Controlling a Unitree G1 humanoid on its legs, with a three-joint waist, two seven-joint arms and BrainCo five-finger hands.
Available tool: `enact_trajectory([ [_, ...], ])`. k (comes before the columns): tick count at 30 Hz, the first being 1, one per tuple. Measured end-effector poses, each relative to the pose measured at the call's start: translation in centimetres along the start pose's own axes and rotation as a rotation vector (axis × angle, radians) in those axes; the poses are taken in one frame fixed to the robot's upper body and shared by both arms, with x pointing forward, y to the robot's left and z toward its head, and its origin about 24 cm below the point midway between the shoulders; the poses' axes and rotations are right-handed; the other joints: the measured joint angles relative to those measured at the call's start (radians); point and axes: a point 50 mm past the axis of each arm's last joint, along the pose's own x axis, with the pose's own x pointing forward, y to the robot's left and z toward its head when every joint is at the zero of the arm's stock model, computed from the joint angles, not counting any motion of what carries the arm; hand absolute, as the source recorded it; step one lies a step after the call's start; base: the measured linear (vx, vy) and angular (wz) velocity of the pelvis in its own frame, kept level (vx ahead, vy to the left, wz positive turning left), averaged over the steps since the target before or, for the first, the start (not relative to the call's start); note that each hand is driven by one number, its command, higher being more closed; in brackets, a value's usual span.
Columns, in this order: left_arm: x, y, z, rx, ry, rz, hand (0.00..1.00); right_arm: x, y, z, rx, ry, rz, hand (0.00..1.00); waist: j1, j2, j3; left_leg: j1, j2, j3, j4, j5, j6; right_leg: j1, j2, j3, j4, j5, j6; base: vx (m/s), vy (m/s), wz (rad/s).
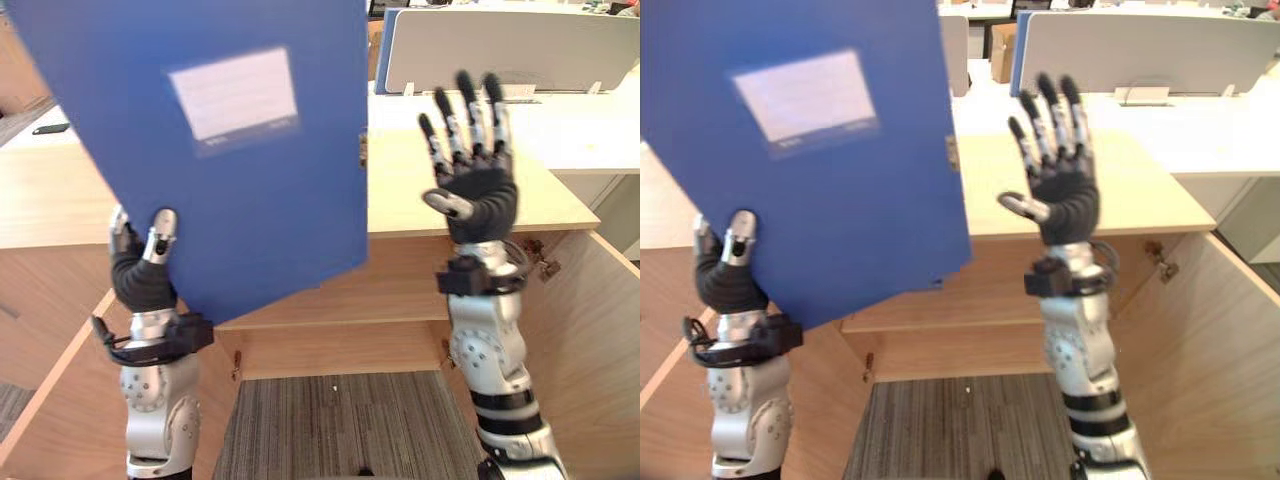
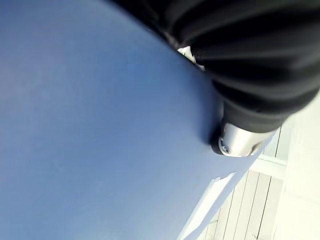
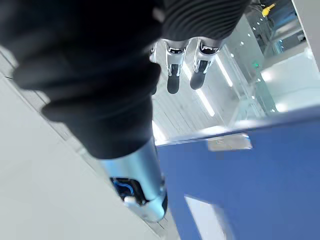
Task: Walk over to the cabinet, pick up the folder, carry it to the office cabinet, place the folder inside the office cabinet, then close the office cabinet door
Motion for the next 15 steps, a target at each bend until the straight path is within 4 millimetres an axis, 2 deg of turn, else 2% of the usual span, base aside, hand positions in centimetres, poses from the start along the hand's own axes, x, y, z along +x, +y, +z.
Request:
enact_trajectory([
  [5,0.3,-1.1,-0.2,-0.035,0.002,-0.054,1.00,2.0,0.5,-2.1,0.037,0.092,0.058,0.00,0.014,0.000,0.000,0.001,-0.001,-0.007,0.000,0.001,0.001,0.004,-0.003,-0.005,0.000,0.000,0.000,0.00,0.000,0.04],
  [15,0.2,-0.9,-1.3,-0.065,0.049,-0.028,1.00,4.6,0.8,-3.4,-0.008,0.171,0.112,0.00,0.023,-0.001,0.000,-0.001,-0.003,-0.013,0.000,0.004,0.005,0.005,-0.012,-0.009,0.000,0.003,0.003,0.00,0.000,0.00],
])
